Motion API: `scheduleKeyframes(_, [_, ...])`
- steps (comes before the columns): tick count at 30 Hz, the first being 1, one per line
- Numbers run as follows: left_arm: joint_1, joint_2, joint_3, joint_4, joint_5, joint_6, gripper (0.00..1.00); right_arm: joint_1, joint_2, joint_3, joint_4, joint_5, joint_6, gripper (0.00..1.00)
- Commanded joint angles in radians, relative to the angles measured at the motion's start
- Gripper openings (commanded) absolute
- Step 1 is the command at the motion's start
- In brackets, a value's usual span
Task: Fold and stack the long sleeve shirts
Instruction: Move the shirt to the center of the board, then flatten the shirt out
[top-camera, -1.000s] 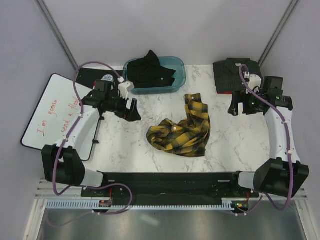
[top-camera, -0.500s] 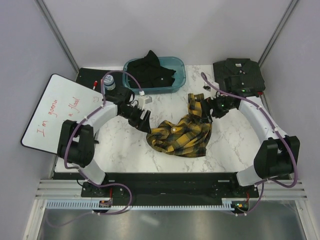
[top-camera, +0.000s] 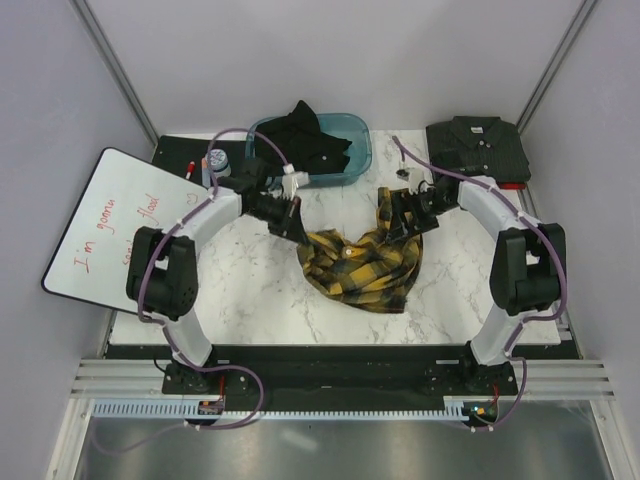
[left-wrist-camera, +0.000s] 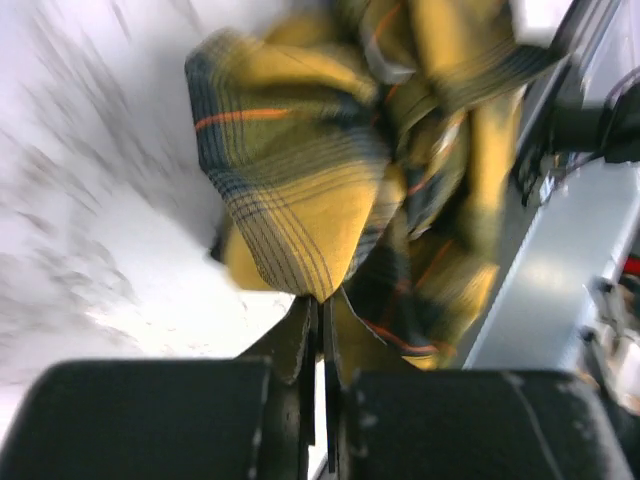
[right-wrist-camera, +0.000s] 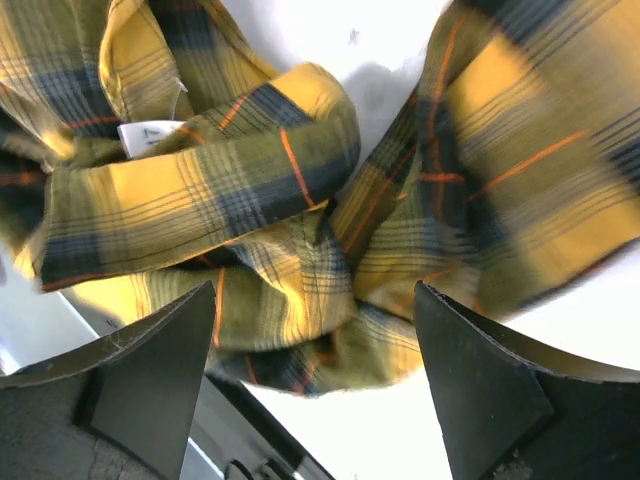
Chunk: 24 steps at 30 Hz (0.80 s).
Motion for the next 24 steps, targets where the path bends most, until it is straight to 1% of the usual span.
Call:
scheduleKeyframes(1, [0.013,-0.209,0.247,0.008,0.023,-0.009,0.02,-0.125,-0.023,0.175,-0.014,-0.123,0.056,0.88])
scheduleKeyframes(2, [-0.012,-0.234,0.311,-0.013,0.012,0.023,0.02,-0.142,-0.022,0.224,-0.031,-0.156,0.054,0.88])
scheduleKeyframes(3, [-0.042,-0.273,0.342,-0.047,0.000,0.047,0.02,-0.218,-0.020,0.246,-0.064,-0.172,0.051,0.88])
scheduleKeyframes(4, [-0.131,-0.286,0.371,-0.081,-0.011,0.070,0.02,-0.246,-0.022,0.264,-0.080,-0.182,0.045,0.88])
scheduleKeyframes(5, [-0.185,-0.301,0.411,-0.142,-0.020,0.106,0.02,-0.269,-0.023,0.290,-0.095,-0.192,0.039,0.88])
scheduleKeyframes(6, [-0.246,-0.326,0.423,-0.164,-0.046,0.125,0.02,-0.307,-0.026,0.301,-0.129,-0.196,0.018,0.88])
scheduleKeyframes(7, [-0.376,-0.340,0.426,-0.176,-0.076,0.137,0.02,-0.323,-0.033,0.307,-0.152,-0.199,0.004,0.88])
scheduleKeyframes(9, [-0.488,-0.370,0.411,-0.216,-0.129,0.192,0.02,-0.359,-0.045,0.292,-0.187,-0.210,-0.025,0.89])
scheduleKeyframes(10, [-0.547,-0.381,0.378,-0.234,-0.147,0.241,0.02,-0.366,-0.063,0.277,-0.196,-0.213,-0.034,0.89])
scheduleKeyframes(11, [-0.550,-0.393,0.356,-0.236,-0.175,0.254,0.02,-0.370,-0.072,0.245,-0.210,-0.212,-0.048,0.89])
scheduleKeyframes(12, [-0.546,-0.404,0.335,-0.234,-0.252,0.268,0.02,-0.373,-0.082,0.226,-0.210,-0.203,-0.064,0.89])
scheduleKeyframes(13, [-0.529,-0.419,0.296,-0.236,-0.279,0.309,0.02,-0.375,-0.103,0.208,-0.210,-0.201,-0.071,0.88])
scheduleKeyframes(15, [-0.503,-0.435,0.261,-0.233,-0.333,0.320,0.02,-0.373,-0.121,0.156,-0.207,-0.206,-0.082,0.89])
scheduleKeyframes(16, [-0.450,-0.446,0.226,-0.233,-0.316,0.312,0.02,-0.373,-0.129,0.128,-0.204,-0.207,-0.090,0.89])
scheduleKeyframes(17, [-0.420,-0.449,0.206,-0.233,-0.298,0.303,0.02,-0.373,-0.134,0.119,-0.206,-0.212,-0.094,0.89])
scheduleKeyframes(21, [-0.339,-0.453,0.074,-0.228,-0.348,0.269,0.02,-0.373,-0.134,0.074,-0.204,-0.225,-0.108,0.89])
scheduleKeyframes(22, [-0.284,-0.453,0.034,-0.215,-0.333,0.248,0.02,-0.373,-0.134,0.057,-0.206,-0.232,-0.114,0.89])
scheduleKeyframes(24, [-0.235,-0.430,0.023,-0.210,-0.310,0.226,0.02,-0.370,-0.131,0.042,-0.222,-0.251,-0.134,0.89])
